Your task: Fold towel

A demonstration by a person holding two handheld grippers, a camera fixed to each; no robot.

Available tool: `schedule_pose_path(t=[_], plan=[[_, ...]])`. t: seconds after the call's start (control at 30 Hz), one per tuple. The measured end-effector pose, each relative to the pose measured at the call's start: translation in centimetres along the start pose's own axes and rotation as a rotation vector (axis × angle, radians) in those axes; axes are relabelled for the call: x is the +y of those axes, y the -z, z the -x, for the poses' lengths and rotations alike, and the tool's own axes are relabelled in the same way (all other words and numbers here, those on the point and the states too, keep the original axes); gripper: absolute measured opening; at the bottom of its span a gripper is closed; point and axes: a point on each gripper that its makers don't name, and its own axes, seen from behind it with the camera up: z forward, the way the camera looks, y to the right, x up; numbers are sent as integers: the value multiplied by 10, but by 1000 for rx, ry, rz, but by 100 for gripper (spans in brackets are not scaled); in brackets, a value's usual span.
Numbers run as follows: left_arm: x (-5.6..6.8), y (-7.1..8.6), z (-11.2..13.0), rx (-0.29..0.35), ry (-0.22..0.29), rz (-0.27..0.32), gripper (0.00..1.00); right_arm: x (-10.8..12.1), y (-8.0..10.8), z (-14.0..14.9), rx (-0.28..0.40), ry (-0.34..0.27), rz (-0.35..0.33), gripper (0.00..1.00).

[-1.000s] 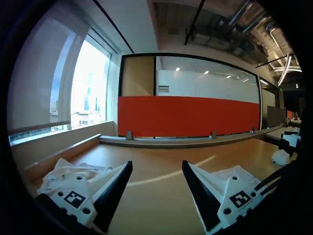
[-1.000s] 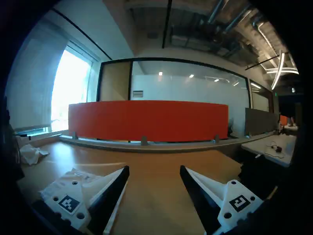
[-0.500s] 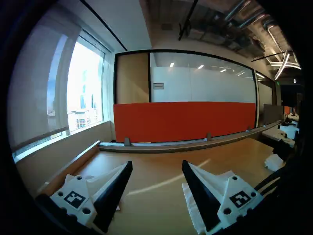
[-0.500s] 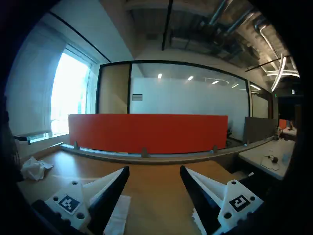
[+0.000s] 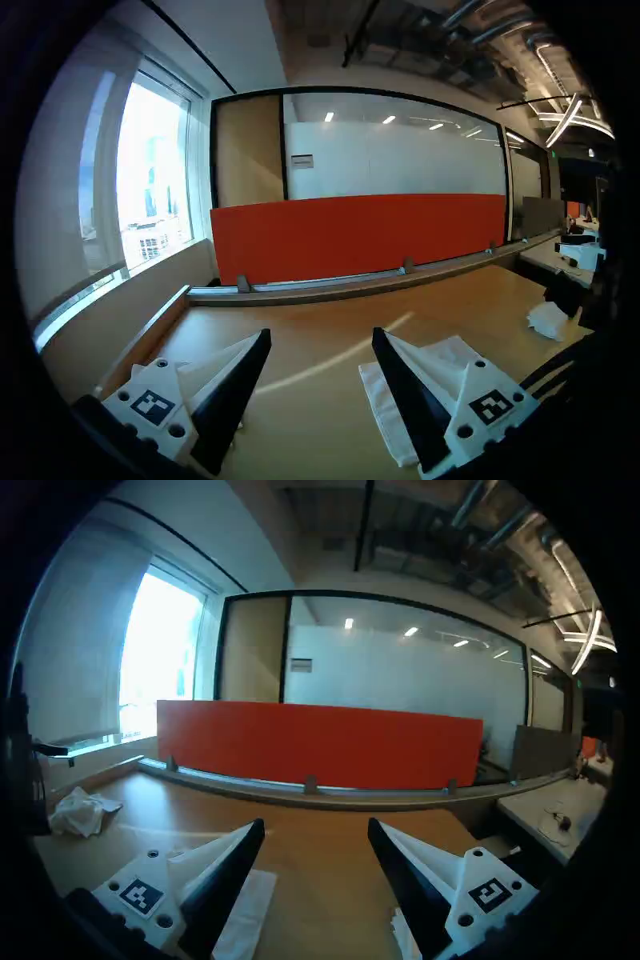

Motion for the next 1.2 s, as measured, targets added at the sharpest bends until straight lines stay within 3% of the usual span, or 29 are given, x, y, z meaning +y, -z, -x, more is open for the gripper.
schedule_pose_path(t=[0.3, 0.5, 0.8, 1.03, 1.2], plan=[[27, -5, 15, -80, -57, 133, 94, -33, 4, 16, -116, 40, -169, 100], [40, -6, 25, -124, -90, 190, 94, -50, 6, 24, -172, 79, -251, 100], [53, -8, 47, -172, -114, 217, 94, -61, 6, 38, -209, 106, -308, 100], [62, -7, 71, -213, -170, 233, 93, -69, 9, 57, -248, 121, -339, 100], [69, -5, 89, -242, -170, 246, 94, -73, 13, 73, -273, 138, -353, 100]])
